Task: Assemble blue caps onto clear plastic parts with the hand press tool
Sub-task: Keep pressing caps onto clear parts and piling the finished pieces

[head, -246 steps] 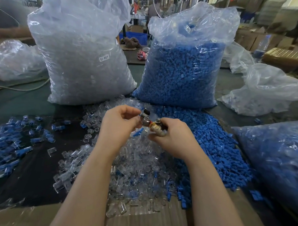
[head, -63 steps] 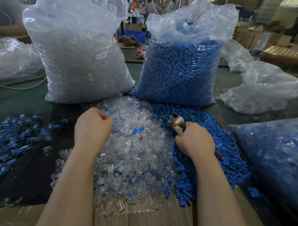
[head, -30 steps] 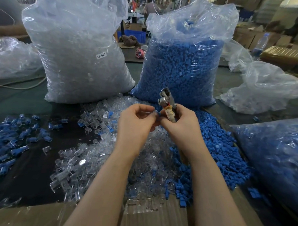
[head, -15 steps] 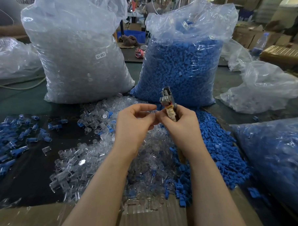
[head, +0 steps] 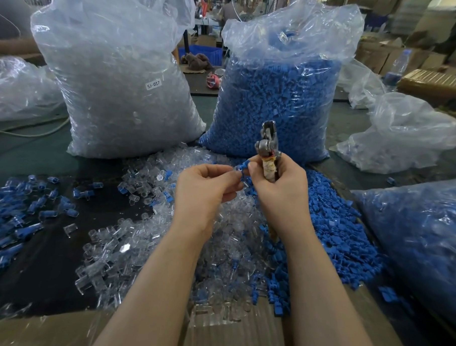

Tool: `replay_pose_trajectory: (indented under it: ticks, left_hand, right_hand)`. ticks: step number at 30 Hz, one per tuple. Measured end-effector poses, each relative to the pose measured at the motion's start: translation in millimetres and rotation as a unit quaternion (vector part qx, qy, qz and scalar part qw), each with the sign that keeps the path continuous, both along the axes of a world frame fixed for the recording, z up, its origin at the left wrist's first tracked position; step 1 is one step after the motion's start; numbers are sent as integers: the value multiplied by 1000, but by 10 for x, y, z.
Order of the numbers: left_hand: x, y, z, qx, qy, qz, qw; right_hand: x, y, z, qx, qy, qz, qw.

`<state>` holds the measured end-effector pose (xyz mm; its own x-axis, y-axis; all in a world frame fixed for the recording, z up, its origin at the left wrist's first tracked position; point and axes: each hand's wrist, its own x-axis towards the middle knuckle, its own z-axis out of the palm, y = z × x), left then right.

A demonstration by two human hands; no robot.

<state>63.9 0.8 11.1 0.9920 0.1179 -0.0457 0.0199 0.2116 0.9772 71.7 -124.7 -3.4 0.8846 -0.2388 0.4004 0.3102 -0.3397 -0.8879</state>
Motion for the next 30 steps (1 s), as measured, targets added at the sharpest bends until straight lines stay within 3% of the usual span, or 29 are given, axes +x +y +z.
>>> replay_pose_trajectory:
  ticks: [9,21,30]
  left_hand:
    - [-21,-8,29,-18,-7,1,1000]
    - [20,-11,-9,140,-99,61,983]
    - [49,34,-43,150,-95,64,982]
  right_hand:
    - [-38,17,-7,-64,-9,-17,998]
    - [-33,-13,82,-100,14,4,995]
    - [-64,-138,96,-116,85,83,986]
